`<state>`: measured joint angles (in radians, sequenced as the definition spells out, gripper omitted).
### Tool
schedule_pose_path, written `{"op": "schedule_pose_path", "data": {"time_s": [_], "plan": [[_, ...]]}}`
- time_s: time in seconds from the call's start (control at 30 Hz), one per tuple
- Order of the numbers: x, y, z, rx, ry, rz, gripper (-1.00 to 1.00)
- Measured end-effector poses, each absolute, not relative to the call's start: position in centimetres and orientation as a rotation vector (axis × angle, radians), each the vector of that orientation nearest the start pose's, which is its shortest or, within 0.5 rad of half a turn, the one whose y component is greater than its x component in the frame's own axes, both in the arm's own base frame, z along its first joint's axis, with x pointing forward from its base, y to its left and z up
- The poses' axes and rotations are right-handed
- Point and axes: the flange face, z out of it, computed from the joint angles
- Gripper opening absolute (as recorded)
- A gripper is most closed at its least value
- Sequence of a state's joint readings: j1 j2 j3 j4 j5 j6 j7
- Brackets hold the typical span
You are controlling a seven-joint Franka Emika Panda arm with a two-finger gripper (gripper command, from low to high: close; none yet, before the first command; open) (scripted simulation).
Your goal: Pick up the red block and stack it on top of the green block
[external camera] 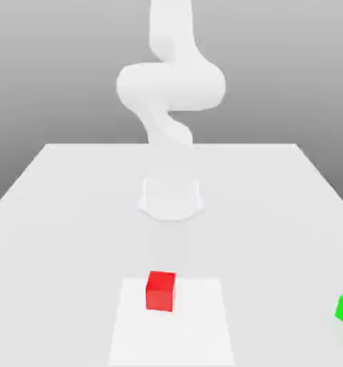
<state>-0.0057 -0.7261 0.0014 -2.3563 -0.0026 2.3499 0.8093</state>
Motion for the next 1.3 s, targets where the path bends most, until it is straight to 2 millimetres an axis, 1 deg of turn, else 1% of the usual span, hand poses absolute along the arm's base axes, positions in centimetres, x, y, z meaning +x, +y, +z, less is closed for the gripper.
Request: {"op": "schedule_pose_path", "data": {"time_s": [0.07,0.13,0.2,0.3,0.37,0.43,0.53,0.57,0.6,0.63,0.8,0.83,1.0,1.03,1.07,1.13,1.3], "plan": [[40.1,-0.3,61.2,-2.538,1.109,-0.851,0.0],[41.8,-0.5,56.2,-2.583,1.147,-0.762,0.0],[42.9,-0.8,51.2,-2.624,1.183,-0.671,0.0],[43.4,-1.1,43.7,-2.68,1.236,-0.528,0.0],[43.1,-1.4,38.7,-2.714,1.271,-0.427,0.0],[42.1,-1.6,33.6,-2.746,1.307,-0.319,0.0],[39.3,-1.8,26.0,-2.788,1.362,-0.138,0.0],[38.1,-1.8,23.7,-2.799,1.379,-0.078,0.0],[37.3,-1.9,22.0,-2.806,1.39,-0.039,0.0],[36.9,-1.9,20.8,-2.81,1.394,-0.019,0.0],[36.5,-1.9,15.8,-2.812,1.4,-0.001,0.0],[36.4,-1.9,14.9,-2.812,1.4,0.0,-1.0],[36.4,-1.8,14.9,-2.812,1.4,-0.001,-1.0],[36.4,-1.9,14.5,-2.812,1.4,-0.001,-1.0],[36.4,-1.9,14.7,-2.812,1.4,0.0,-1.0],[36.5,-1.9,16.0,-2.812,1.4,-0.001,-1.0],[36.6,-1.8,20.3,-2.816,1.395,0.0,-1.0]]}}
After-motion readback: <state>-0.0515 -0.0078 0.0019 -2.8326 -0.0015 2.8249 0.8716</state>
